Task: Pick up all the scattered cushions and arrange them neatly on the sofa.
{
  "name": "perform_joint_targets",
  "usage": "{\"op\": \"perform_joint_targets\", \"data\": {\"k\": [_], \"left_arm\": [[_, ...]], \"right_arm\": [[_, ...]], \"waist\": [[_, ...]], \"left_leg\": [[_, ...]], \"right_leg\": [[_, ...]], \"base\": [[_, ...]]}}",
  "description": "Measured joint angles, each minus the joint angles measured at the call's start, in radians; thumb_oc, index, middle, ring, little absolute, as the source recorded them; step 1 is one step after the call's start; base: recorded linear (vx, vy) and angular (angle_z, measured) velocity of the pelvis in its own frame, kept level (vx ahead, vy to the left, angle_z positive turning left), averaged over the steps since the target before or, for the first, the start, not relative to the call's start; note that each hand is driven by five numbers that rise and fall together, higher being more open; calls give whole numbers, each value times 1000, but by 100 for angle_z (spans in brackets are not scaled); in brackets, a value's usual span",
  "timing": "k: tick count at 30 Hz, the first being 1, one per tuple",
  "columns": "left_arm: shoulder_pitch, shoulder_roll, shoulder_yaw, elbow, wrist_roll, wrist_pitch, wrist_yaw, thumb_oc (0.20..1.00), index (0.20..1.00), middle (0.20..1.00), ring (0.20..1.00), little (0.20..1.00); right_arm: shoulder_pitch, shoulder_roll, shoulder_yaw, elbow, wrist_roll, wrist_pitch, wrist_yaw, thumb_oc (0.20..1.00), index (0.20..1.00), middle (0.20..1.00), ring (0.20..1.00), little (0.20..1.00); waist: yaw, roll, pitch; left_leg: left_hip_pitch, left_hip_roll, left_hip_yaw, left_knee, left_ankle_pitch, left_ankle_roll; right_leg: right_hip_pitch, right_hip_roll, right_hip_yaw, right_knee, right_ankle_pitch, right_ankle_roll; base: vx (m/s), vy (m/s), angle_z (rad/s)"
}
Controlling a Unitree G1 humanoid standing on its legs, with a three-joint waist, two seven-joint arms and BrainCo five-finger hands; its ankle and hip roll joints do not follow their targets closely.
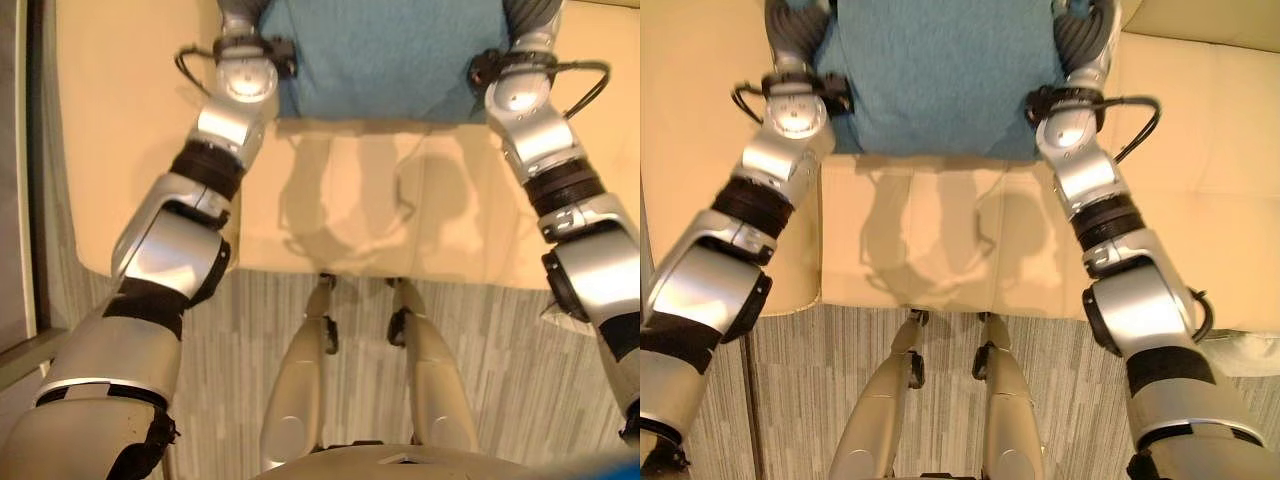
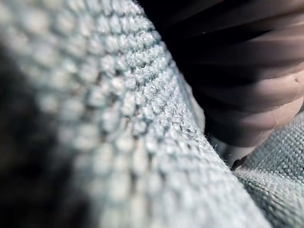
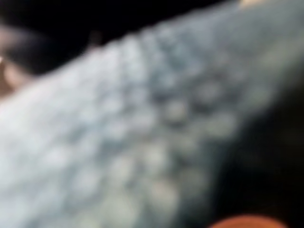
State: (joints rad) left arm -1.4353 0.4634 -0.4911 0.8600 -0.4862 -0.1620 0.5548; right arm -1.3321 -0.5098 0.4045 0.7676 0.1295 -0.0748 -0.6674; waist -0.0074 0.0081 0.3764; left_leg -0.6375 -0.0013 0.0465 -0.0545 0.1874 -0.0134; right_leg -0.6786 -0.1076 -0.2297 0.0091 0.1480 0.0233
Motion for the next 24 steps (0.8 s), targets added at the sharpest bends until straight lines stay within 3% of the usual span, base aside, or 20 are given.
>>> {"op": "perform_joint_targets", "data": {"k": [2,3,4,6,9,11,12,13,18,24], "left_arm": [[-68,1,-25,31,6,1,13,200,200,200,200,200],[-84,1,-27,34,7,2,18,369,369,369,369,369],[-119,-2,-31,63,7,2,19,1000,1000,1000,1000,1000],[-164,-11,-46,103,6,9,19,1000,1000,1000,1000,1000],[-223,-56,-55,183,-8,25,17,1000,1000,1000,1000,1000],[-229,-59,-60,181,-25,25,16,1000,1000,1000,1000,1000],[-233,-47,-59,181,-53,27,7,1000,1000,1000,1000,1000],[-231,-45,-59,181,-66,27,-2,1000,1000,1000,1000,1000],[-230,-53,-78,180,-94,28,-10,1000,1000,1000,1000,1000],[-153,4,-73,100,-85,46,-15,1000,1000,1000,1000,1000]], "right_arm": [[-58,-11,21,46,-17,1,-17,200,200,200,200,200],[-75,-13,27,54,-20,1,-23,200,200,200,200,200],[-109,-18,47,80,-23,2,-35,200,200,200,200,200],[-143,-26,62,104,-25,6,-44,200,200,200,200,200],[-247,-71,191,229,-27,21,-47,200,200,200,200,200],[-266,-82,182,237,-24,25,-44,200,200,200,200,200],[-284,-100,199,253,-16,25,-41,451,451,451,451,451],[-298,-105,212,287,-11,25,-34,1000,1000,1000,1000,1000],[-319,-131,209,279,27,36,-16,1000,1000,1000,1000,1000],[-302,-160,178,251,28,48,3,1000,1000,1000,1000,1000]], "waist": [[4,1,0],[4,1,0],[5,2,-1],[8,4,0],[27,18,4],[31,21,4],[40,23,5],[41,23,5],[49,30,11],[53,31,11]], "left_leg": [[-29,0,-3,3,4,-6],[-41,0,-4,4,4,-6],[-61,0,-6,4,10,-13],[-85,1,-11,4,15,-16],[-122,0,-34,6,39,-43],[-150,1,-48,4,48,-43],[-173,4,-58,4,51,-47],[-183,4,-58,3,52,-49],[-205,5,-65,8,54,-48],[-202,2,-75,31,54,-48]], "right_leg": [[-29,-1,0,3,1,-1],[-42,-1,0,6,1,-1],[-63,-1,0,9,3,-4],[-84,1,0,6,5,-6],[-120,-3,-6,14,7,-8],[-145,0,-7,12,8,-10],[-175,1,-6,23,8,-10],[-186,1,-5,23,8,-10],[-217,-3,-5,52,8,-10],[-220,-11,-3,95,0,1]], "base": [[40,-15,1],[101,-43,-1],[24,-34,0],[59,-38,5],[17,-28,8],[8,-4,2],[100,-33,0],[17,-33,-3],[6,-9,1],[-14,0,1]]}}
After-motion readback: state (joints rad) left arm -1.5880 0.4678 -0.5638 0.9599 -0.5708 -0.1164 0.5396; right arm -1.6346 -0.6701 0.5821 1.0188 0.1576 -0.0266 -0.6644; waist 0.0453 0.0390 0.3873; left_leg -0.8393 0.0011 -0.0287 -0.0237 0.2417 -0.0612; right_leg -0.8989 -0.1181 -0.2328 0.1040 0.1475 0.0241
